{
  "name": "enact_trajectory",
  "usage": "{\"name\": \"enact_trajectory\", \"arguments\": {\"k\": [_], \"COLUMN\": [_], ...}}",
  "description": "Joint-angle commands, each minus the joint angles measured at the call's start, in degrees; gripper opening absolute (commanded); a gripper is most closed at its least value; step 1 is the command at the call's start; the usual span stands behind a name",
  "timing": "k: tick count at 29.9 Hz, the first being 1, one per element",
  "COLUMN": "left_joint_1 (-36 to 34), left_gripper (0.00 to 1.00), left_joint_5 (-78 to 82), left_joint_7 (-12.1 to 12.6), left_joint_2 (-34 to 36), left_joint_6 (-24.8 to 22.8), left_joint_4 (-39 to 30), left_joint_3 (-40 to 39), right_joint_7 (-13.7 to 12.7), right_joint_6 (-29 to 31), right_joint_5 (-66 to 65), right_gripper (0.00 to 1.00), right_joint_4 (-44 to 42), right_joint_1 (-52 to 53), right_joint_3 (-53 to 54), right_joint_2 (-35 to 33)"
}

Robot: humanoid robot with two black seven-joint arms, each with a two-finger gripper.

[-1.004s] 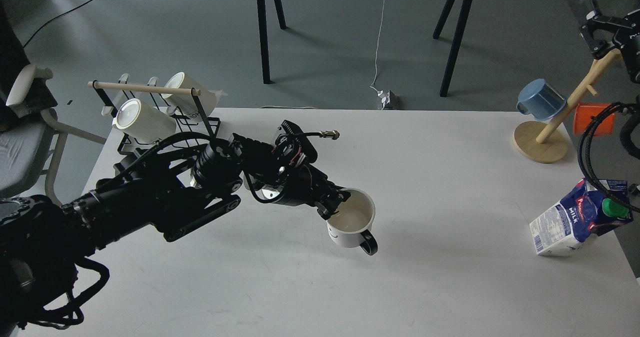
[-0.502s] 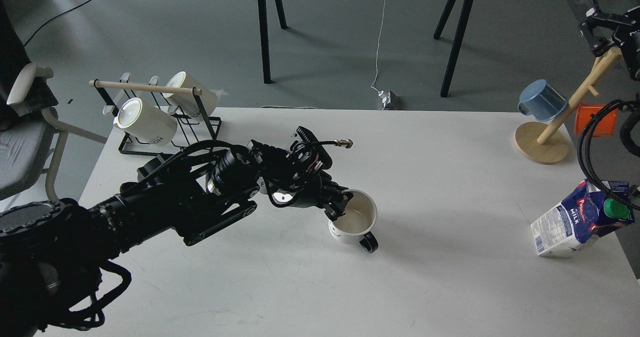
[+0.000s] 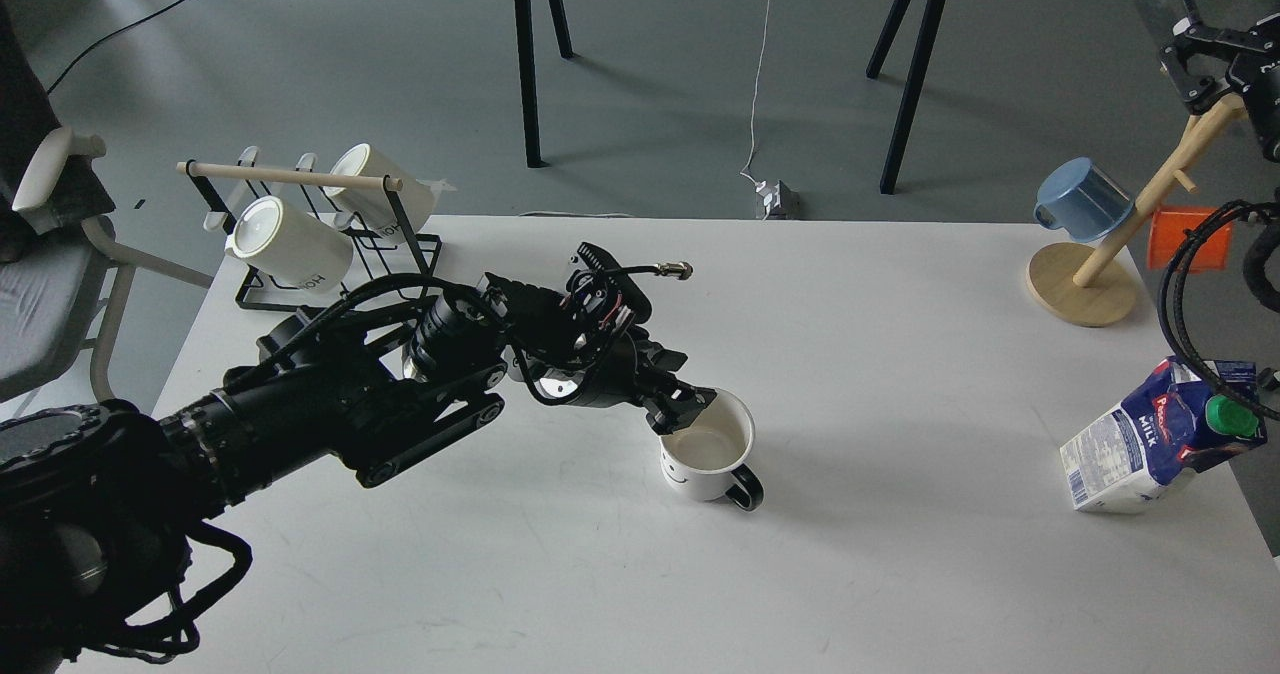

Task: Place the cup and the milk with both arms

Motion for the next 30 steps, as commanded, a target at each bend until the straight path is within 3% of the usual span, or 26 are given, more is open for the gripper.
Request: {"name": "enact_trajectory", "arguments": {"k": [1, 8, 14, 19, 22, 25, 30], "left_joint_1": [0.0, -0.8, -1.7, -2.5, -2.7, -3.8, -4.1], "left_gripper": [0.78, 0.83, 0.99, 1.00, 1.00, 1.00, 1.00], "left_joint_5": [-8.5, -34.3, -64.3, -84.2, -93.9, -103.4, -117.4], "left_joint_7": [1.0, 1.0, 1.1, 0.9, 1.9, 4.6, 8.5], "left_joint_2": [1.1, 6.7, 10.4, 12.8, 13.1, 13.2, 16.3], "left_joint_6": [-0.5, -0.9, -0.1, 1.3, 1.3, 0.6, -1.7], "left_joint_4": [0.2, -0.2, 0.4, 3.5, 8.1, 13.9, 17.5], "left_joint_3": [-5.8, -14.4, -24.9, -29.1, -30.4, -30.5, -30.4], "right_joint_7": [0.0, -0.1, -0.1, 0.0, -0.1, -0.2, 1.2], "right_joint_6": [0.0, 0.0, 0.0, 0.0, 0.0, 0.0, 0.0], "right_joint_5": [0.0, 0.1, 0.9, 2.2, 10.2, 20.7, 23.7], "right_gripper": [1.00, 1.00, 1.00, 1.00, 1.00, 1.00, 1.00], "right_joint_4": [0.3, 5.0, 14.1, 23.1, 26.6, 30.1, 36.4], "right_joint_1": [-0.4, -0.6, -4.7, -11.2, -15.0, -20.7, -30.1], "right_joint_3": [0.0, 0.4, 0.5, 1.0, 1.3, 1.4, 1.3], "right_joint_2": [-1.2, -2.4, -7.9, -15.1, -19.4, -22.6, -29.9]}}
